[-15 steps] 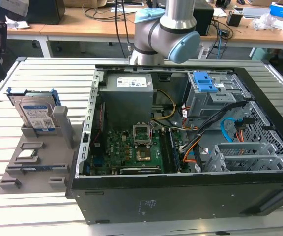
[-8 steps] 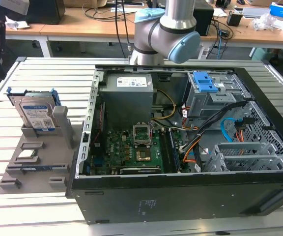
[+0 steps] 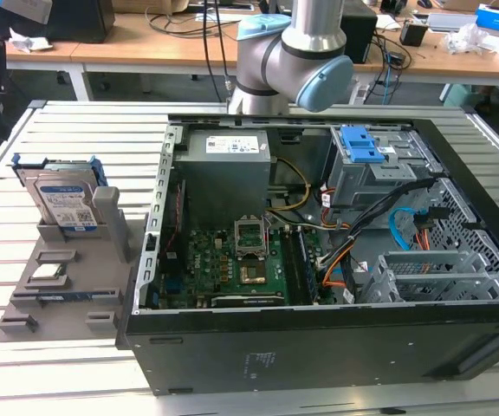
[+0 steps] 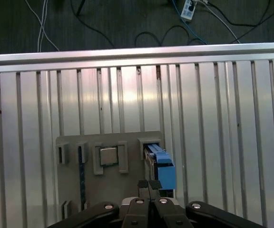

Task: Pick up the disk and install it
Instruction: 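Pick up the disk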

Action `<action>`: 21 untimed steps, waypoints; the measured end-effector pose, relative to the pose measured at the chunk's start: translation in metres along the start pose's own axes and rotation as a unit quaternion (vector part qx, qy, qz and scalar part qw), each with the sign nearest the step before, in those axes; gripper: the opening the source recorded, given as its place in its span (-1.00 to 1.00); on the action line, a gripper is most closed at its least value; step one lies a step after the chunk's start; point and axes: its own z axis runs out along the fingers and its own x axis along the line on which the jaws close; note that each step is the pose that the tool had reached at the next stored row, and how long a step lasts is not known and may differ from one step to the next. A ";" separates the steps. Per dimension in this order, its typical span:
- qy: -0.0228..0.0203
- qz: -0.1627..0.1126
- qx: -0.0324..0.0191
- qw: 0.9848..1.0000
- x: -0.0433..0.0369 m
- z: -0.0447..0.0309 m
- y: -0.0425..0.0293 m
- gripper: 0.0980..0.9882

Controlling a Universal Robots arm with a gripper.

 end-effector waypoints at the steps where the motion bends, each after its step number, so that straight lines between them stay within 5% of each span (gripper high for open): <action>1: 0.000 0.000 0.000 1.000 0.0000 0.0000 0.0000 -0.98; 4: 0.000 0.000 0.000 1.000 0.0000 0.0000 0.0000 -0.98; 11: 0.000 0.000 0.000 1.000 0.0000 0.0000 0.0000 -0.14; 21: 0.001 0.000 0.000 1.000 -0.0066 0.0002 -0.0041 -0.14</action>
